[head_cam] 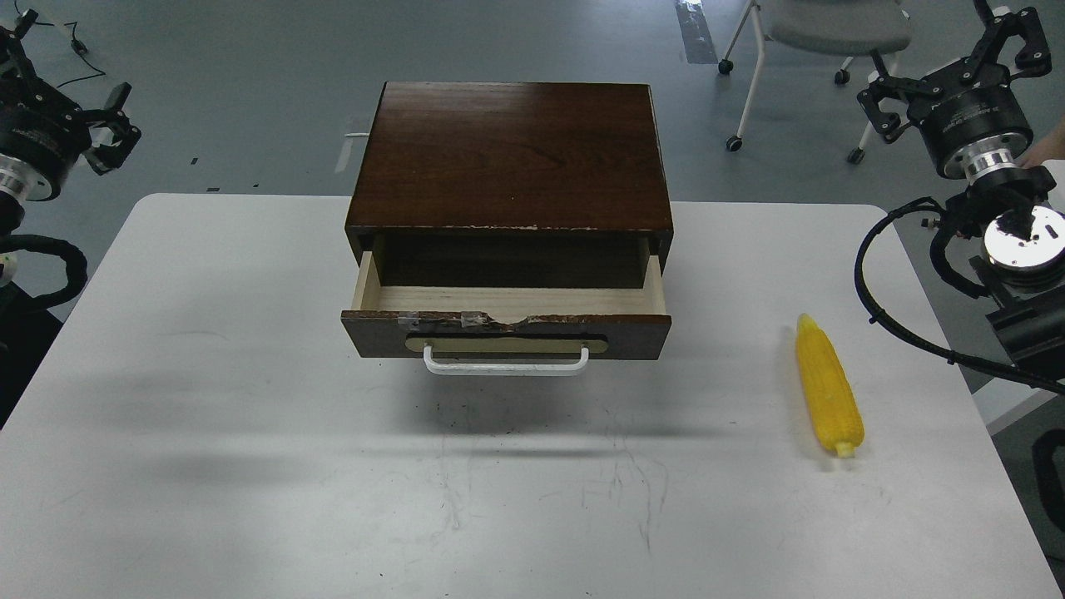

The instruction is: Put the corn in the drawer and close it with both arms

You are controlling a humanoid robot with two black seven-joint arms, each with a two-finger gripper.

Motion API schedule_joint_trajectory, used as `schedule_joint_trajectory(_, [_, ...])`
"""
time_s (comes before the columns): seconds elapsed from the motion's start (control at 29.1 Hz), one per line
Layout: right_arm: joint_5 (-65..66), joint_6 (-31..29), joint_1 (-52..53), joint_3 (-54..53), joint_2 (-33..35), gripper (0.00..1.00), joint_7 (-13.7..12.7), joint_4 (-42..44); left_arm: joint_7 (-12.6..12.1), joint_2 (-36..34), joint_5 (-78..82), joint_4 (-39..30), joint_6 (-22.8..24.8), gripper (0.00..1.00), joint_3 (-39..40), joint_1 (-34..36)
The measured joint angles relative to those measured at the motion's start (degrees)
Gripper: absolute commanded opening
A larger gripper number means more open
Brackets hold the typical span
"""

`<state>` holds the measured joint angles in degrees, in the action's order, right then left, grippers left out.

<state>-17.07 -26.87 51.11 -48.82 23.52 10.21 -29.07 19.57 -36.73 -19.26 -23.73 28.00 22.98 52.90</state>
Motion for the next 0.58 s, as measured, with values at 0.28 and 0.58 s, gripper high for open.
schedule_joint_trajectory(0.28, [0.09, -0.65, -0.23, 0.29, 0.52, 1.00, 0.32, -0.39, 0.17, 0.37, 0.01, 0.00, 0.00, 0.98, 0.01, 0.00])
schedule_joint_trajectory(0.58, [1.26, -0.55, 7.10, 17.12, 12.75, 1.00, -0.26, -1.28, 0.08, 0.37, 0.15, 1.48, 0.00, 0.98, -0.36, 0.28])
